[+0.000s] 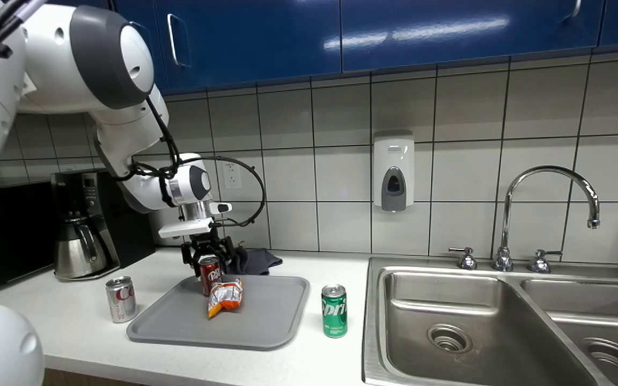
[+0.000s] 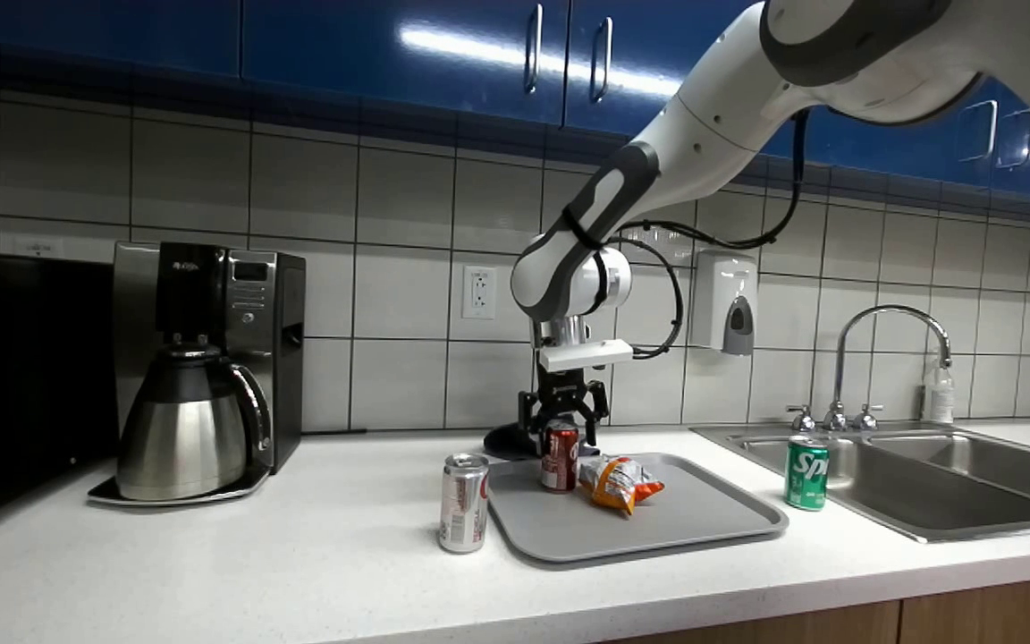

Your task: Remove the cans on the tray

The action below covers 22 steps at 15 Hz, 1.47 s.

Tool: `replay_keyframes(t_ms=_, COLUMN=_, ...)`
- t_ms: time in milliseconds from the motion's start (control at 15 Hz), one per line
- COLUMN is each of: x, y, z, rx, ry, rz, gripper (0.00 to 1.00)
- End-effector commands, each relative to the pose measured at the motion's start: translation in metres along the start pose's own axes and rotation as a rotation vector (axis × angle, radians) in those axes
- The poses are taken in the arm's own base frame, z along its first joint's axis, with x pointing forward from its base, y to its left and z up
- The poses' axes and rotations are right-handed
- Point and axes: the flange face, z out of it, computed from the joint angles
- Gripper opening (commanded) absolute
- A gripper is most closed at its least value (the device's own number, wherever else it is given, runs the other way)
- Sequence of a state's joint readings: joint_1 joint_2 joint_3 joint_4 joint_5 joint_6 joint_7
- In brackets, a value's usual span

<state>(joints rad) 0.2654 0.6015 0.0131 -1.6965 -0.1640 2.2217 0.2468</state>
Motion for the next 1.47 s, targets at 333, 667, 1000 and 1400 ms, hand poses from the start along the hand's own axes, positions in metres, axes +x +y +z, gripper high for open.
replay_keyframes(t_ms=333, x=0.005, y=-0.004, z=-0.003, rx=0.005, ry=-0.013, rz=0.013, gripper=0.4)
replay_keyframes(t_ms=667, x=0.002, y=-0.006, z=-0.01, rx=0.031, ry=-0.005, rz=-0.001, gripper=0.39)
replay_keyframes(t_ms=1000, x=-0.003, y=-0.015, z=-0.03, rx=0.043, ry=0.014, rz=-0.031, gripper=0.39)
replay_keyframes(t_ms=1400, x=-0.005, y=-0.048, z=-0.055, rx=0.067, ry=0.048, rz=-0.073, gripper=0.39)
